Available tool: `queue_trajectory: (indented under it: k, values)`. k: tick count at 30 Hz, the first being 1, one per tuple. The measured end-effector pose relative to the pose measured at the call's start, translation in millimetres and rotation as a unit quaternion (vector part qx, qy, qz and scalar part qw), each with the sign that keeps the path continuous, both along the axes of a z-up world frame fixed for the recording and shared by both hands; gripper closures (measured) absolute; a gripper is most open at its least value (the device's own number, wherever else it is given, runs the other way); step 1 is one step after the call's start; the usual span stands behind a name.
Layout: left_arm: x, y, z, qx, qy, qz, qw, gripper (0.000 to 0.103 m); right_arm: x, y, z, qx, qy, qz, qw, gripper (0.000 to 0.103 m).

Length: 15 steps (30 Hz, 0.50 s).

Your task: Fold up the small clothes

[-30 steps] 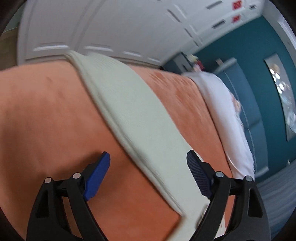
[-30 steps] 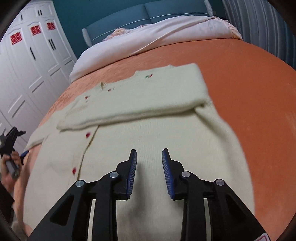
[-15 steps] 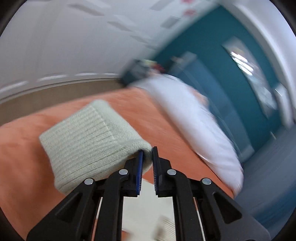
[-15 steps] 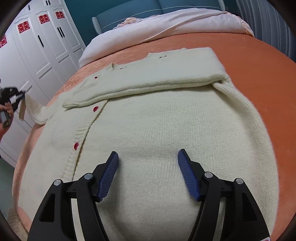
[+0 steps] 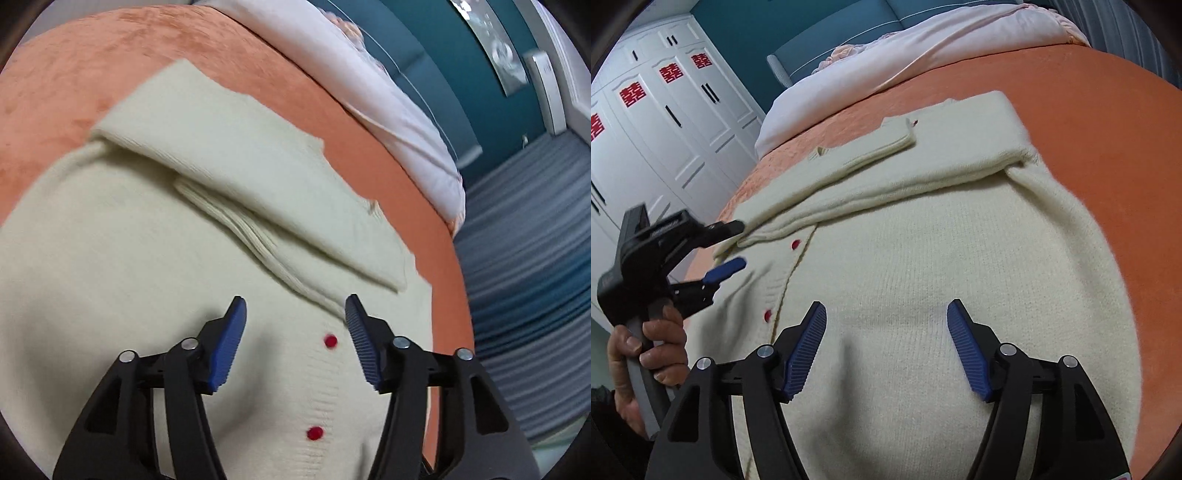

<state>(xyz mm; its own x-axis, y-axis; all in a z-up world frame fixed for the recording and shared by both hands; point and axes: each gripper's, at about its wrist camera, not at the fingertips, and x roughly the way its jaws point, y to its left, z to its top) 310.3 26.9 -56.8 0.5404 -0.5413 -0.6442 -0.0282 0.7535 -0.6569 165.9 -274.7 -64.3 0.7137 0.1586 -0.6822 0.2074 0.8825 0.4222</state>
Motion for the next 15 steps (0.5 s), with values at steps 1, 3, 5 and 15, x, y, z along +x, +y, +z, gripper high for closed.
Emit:
queue_trajectory:
  k: [1, 3, 5, 15]
  values:
    - [7, 15, 3, -0.003, -0.002, 0.021, 0.9998, 0.041, 4, -4, 7, 0.004, -0.010, -0.006, 1.000, 0.037]
    - [22, 37, 6, -0.018, 0.005, 0.054, 0.9984, 0.040, 26, -13, 23, 0.016, -0.023, -0.021, 0.999, 0.037]
    - [43, 55, 0, -0.041, 0.024, 0.082, 0.9955, 0.040, 60, -21, 33, 0.035, -0.023, -0.024, 0.999, 0.035]
    - [52, 118, -45, -0.139, 0.093, 0.181, 0.9692, 0.093, 205, -42, -4, 0.085, 0.055, -0.094, 0.990, 0.092]
